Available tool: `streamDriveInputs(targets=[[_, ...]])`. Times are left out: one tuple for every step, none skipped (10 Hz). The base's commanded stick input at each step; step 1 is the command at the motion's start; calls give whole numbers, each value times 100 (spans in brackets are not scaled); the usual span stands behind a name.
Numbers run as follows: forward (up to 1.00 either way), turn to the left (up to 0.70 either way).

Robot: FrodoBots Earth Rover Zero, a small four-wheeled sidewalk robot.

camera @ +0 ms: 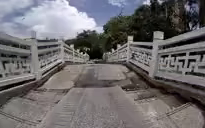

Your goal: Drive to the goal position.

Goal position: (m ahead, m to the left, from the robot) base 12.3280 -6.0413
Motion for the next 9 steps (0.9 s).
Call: streamDriveInputs(targets=[[70, 5], [70, 14], [70, 14], [70, 4], [70, 0], [70, 0], [70, 0], [70, 0], [70, 0]])
